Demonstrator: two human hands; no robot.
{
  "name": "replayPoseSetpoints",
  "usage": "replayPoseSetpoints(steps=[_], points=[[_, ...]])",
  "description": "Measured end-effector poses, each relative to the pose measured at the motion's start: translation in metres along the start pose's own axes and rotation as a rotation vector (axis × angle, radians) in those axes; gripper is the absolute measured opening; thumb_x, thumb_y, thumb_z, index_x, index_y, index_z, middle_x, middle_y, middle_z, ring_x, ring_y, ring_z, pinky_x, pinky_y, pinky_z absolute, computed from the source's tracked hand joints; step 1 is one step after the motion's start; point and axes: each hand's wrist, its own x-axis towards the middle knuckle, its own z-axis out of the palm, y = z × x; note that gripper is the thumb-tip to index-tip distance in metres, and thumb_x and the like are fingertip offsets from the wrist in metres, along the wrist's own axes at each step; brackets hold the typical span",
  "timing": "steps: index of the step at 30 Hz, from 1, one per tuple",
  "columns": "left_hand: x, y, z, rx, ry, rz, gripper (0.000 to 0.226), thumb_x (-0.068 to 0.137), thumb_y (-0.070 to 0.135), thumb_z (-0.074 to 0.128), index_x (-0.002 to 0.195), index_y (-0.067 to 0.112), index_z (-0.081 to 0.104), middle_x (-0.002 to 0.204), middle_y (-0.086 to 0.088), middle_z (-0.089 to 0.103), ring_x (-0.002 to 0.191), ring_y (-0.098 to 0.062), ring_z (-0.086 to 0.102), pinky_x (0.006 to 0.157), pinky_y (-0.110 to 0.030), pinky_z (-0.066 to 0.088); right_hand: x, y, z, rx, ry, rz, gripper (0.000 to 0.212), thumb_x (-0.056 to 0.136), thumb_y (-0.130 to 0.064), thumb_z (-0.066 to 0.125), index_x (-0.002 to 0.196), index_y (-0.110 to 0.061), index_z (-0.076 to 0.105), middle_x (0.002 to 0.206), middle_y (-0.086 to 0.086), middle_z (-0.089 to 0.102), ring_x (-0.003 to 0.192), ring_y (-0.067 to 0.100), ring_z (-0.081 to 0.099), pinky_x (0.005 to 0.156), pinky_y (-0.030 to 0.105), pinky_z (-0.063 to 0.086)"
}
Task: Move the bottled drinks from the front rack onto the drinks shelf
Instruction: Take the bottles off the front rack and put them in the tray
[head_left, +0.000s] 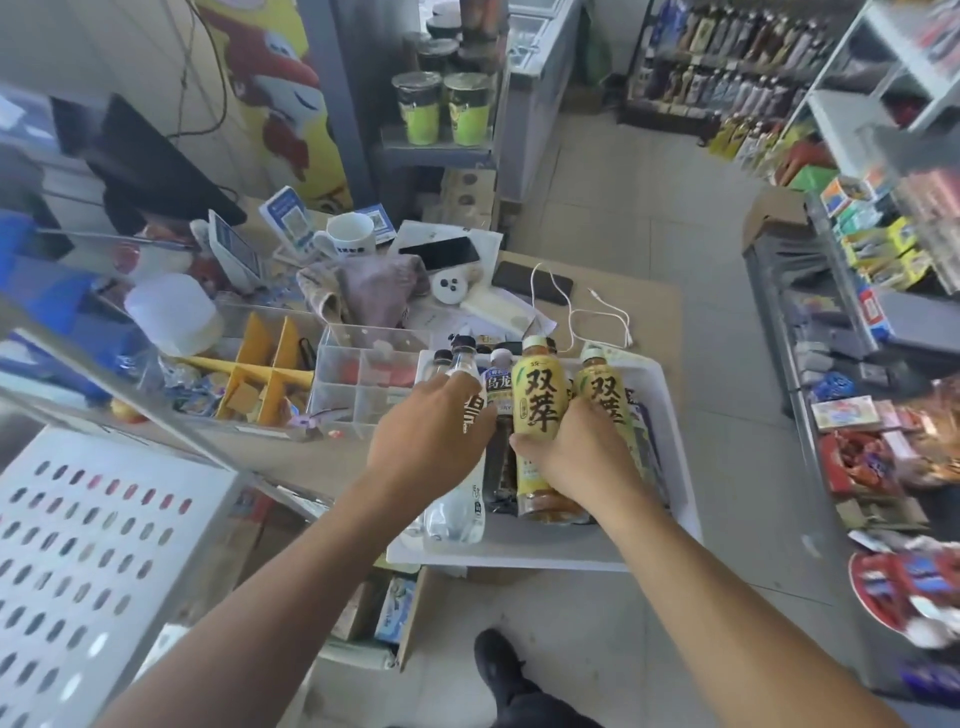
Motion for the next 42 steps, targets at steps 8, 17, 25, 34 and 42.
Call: replayPoseSetpoints(steps=[8, 17, 25, 34, 42], points=[[-0.015, -0.014, -0.002, 0.032, 0.044, -0.012, 0.035, 0.098, 0.046, 0.048, 0.124, 0.025, 0.055, 0.122, 0.005, 0.062, 0.105, -0.018, 0.061, 0.073, -0.034, 0.053, 0.0, -0.006, 0.002, -0.151, 0.043, -0.092, 0.08, 0.08, -0.061, 0.068, 0.128, -0.001, 0.046, 0.122, 0.014, 0.056, 0.109, 0.029, 0.057, 0.085, 0.034, 0.047], [-0.019, -0.011, 0.006, 0.111, 0.042, -0.046, 0.038, 0.098, 0.047, 0.044, 0.13, 0.026, 0.05, 0.124, 0.006, 0.061, 0.112, -0.018, 0.058, 0.078, -0.035, 0.053, -0.003, -0.003, -0.005, -0.218, 0.007, -0.152, 0.076, 0.085, -0.064, 0.06, 0.129, -0.004, 0.041, 0.119, 0.013, 0.055, 0.102, 0.029, 0.059, 0.071, 0.031, 0.042], [-0.017, -0.009, 0.001, 0.167, 0.06, -0.075, 0.038, 0.098, 0.049, 0.044, 0.128, 0.026, 0.05, 0.123, 0.006, 0.06, 0.112, -0.018, 0.057, 0.072, -0.033, 0.049, 0.001, -0.005, -0.03, -0.351, 0.029, -0.402, 0.062, 0.094, -0.054, 0.051, 0.139, -0.011, 0.041, 0.136, 0.011, 0.046, 0.123, 0.028, 0.049, 0.091, 0.041, 0.047], [-0.029, -0.008, -0.049, 0.257, 0.271, -0.165, 0.033, 0.099, 0.044, 0.047, 0.124, 0.024, 0.056, 0.119, 0.004, 0.064, 0.103, -0.016, 0.061, 0.062, -0.026, 0.04, 0.021, -0.064, -0.063, -0.523, 0.001, -0.814, 0.04, 0.098, -0.046, 0.044, 0.127, -0.019, 0.051, 0.123, 0.001, 0.052, 0.117, 0.022, 0.048, 0.085, 0.039, 0.047], [-0.089, -0.032, -0.106, 0.354, 0.455, -0.401, 0.036, 0.098, 0.047, 0.046, 0.123, 0.024, 0.056, 0.117, 0.002, 0.064, 0.105, -0.022, 0.062, 0.073, -0.038, 0.053, -0.014, -0.156, -0.037, -0.555, -0.046, -1.211, 0.044, 0.098, -0.05, 0.042, 0.13, -0.02, 0.048, 0.126, 0.003, 0.052, 0.12, 0.023, 0.047, 0.088, 0.037, 0.043]])
